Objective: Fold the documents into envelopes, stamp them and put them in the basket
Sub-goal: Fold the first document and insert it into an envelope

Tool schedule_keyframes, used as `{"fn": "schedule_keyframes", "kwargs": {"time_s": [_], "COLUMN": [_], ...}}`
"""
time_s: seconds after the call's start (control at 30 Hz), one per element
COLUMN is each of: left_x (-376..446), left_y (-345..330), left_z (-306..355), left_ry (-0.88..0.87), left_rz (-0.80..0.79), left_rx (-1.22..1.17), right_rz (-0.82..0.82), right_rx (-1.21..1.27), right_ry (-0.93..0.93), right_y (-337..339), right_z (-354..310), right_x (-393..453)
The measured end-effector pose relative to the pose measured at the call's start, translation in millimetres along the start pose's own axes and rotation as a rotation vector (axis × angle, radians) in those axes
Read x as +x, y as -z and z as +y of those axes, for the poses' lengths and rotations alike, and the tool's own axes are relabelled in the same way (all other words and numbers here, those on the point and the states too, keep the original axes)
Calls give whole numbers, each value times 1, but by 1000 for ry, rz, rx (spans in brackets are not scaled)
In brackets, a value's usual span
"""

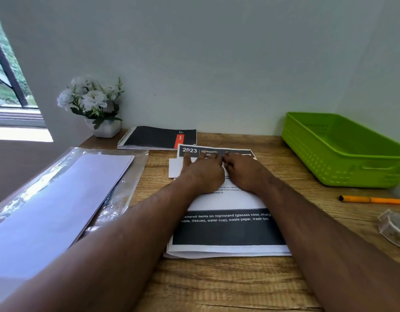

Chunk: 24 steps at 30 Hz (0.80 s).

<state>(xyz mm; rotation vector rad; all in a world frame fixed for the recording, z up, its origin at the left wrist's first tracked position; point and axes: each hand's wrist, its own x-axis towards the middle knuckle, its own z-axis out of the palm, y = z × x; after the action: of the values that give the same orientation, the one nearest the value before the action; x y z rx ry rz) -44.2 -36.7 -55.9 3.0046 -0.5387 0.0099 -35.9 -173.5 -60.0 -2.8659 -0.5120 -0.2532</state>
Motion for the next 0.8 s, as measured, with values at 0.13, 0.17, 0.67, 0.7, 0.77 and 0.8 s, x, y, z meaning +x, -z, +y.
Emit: {"fn": "schedule_keyframes", "kwargs": {"time_s": [0.13, 0.17, 0.67, 0.7, 0.77, 0.8], "left_x": [-3, -5, -36, -37, -36, -34], "left_y": [1, 2, 17, 17, 17, 17], "left_z": [-1, -3, -54, -56, -55, -55], "left_ry": [62, 92, 385, 399, 393, 382], "left_rz": [8, 24, -47, -54, -56, -47], "left_rx": [36, 74, 238, 252, 278, 277], "right_rz": [11, 10, 16, 13, 1, -10], "right_rx": [12, 16, 109, 122, 177, 225], "right_ry": [-11, -24, -53, -48, -43, -52], "right_y": [-1, 1, -2, -3, -3, 0], "right_z": [0, 0, 3, 4, 9, 12], "right_x": [-1, -2, -1, 1, 3, 3]}}
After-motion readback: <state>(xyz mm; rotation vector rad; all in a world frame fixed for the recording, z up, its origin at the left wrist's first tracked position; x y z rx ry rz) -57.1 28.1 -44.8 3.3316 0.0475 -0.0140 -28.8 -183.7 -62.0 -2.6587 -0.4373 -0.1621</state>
